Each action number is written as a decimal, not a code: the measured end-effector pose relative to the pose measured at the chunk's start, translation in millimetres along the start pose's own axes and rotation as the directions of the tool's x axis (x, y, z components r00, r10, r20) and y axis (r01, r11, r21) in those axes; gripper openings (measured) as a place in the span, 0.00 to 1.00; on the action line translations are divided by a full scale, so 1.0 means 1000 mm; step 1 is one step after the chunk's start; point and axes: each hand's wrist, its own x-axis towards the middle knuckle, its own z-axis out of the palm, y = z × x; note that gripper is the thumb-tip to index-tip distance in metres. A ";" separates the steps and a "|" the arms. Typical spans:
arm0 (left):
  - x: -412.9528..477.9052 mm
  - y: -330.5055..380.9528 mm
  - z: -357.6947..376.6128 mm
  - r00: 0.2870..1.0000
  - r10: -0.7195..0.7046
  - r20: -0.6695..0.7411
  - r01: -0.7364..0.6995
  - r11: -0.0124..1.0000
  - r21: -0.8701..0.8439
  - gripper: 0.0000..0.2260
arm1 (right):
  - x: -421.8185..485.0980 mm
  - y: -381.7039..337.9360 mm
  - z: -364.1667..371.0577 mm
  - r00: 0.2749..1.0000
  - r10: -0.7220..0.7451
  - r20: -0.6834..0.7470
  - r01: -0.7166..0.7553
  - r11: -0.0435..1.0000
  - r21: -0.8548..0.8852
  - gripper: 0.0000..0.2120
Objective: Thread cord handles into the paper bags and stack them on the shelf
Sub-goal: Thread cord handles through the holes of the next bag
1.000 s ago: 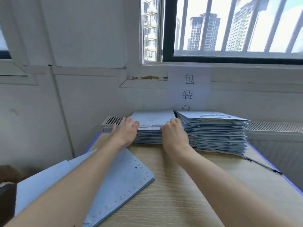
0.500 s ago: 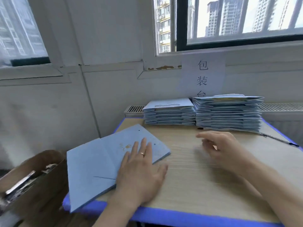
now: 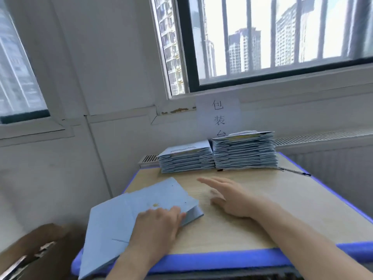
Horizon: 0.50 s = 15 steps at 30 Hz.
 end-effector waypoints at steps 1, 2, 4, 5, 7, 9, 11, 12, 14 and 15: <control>-0.001 0.002 -0.004 0.996 0.068 -0.058 -0.067 0.998 0.012 0.15 | 0.000 -0.003 0.001 0.999 -0.030 -0.011 0.030 0.999 -0.020 0.32; -0.001 0.004 -0.009 0.986 0.124 -0.113 -0.123 0.992 0.021 0.15 | 0.000 -0.004 0.002 0.998 -0.057 -0.015 0.057 0.998 -0.026 0.33; 0.002 0.005 -0.023 0.950 0.208 -0.231 -0.206 0.978 0.033 0.14 | 0.000 -0.006 0.004 0.994 -0.109 -0.022 0.109 0.994 -0.019 0.31; 0.006 0.004 -0.029 0.925 0.232 -0.302 -0.234 0.972 0.029 0.13 | -0.001 -0.006 0.004 0.990 -0.135 -0.044 0.134 0.991 -0.005 0.31; 0.016 0.001 -0.047 0.886 0.276 -0.373 -0.310 0.950 -0.033 0.12 | -0.001 -0.005 0.003 0.966 -0.204 -0.160 0.207 0.978 0.000 0.26; 0.025 -0.004 -0.065 0.854 0.313 -0.415 -0.378 0.922 -0.084 0.10 | -0.002 -0.003 0.001 0.924 -0.253 -0.286 0.253 0.967 -0.039 0.21; 0.035 -0.008 -0.081 0.815 0.363 -0.453 -0.442 0.893 -0.080 0.09 | -0.005 -0.005 -0.004 0.878 -0.283 -0.387 0.293 0.955 -0.035 0.19; 0.040 -0.009 -0.090 0.796 0.385 -0.466 -0.469 0.880 -0.074 0.08 | -0.006 -0.008 -0.007 0.849 -0.303 -0.432 0.325 0.946 -0.025 0.14; 0.052 -0.013 -0.106 0.753 0.408 -0.517 -0.499 0.866 -0.043 0.07 | -0.009 -0.015 -0.010 0.800 -0.330 -0.500 0.376 0.927 -0.010 0.08; 0.058 -0.015 -0.113 0.723 0.395 -0.567 -0.487 0.874 -0.012 0.07 | -0.010 -0.019 -0.010 0.780 -0.345 -0.523 0.400 0.916 -0.007 0.09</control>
